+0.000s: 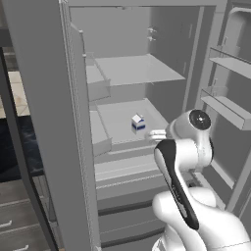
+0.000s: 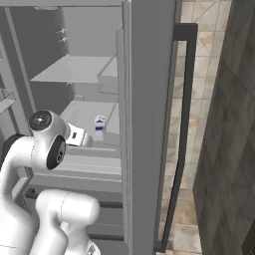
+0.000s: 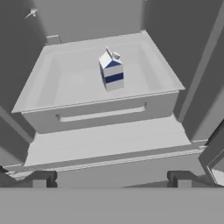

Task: Take a sugar cube from the saucer and place it inside the coffee. Then, grab milk from the fridge and place it next to the coffee on the counter to sweeten the coffee.

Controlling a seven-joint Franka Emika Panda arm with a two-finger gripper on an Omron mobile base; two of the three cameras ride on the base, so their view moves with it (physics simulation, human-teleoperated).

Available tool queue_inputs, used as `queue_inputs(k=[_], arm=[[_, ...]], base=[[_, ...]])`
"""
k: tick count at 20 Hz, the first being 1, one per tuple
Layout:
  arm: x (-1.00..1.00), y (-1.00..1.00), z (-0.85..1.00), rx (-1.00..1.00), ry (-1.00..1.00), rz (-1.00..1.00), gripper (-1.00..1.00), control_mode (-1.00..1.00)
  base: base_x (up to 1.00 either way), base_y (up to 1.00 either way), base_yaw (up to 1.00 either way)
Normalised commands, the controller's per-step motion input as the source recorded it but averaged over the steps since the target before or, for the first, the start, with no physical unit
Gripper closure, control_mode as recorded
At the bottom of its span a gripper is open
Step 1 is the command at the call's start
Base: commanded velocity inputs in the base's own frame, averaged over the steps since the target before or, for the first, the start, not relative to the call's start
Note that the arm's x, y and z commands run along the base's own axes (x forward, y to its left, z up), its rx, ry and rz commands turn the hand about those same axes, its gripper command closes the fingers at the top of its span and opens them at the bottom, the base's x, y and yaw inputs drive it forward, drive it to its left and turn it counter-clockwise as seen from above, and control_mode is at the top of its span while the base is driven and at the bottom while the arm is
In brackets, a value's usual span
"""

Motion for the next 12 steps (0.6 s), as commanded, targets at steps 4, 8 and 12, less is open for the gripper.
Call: queue_inputs(k=[4,8,12], arm=[[0.61,0.0,-0.02,0.0,0.0,0.0,-1.0,-1.0],[0.64,0.0,-0.09,0.0,0.0,0.0,-1.0,-1.0],[0.66,0.0,-0.09,0.0,0.0,0.0,-1.0,-1.0]], base=[[0.0,0.0,0.0],[0.0,0.0,0.0],[0.0,0.0,0.0]])
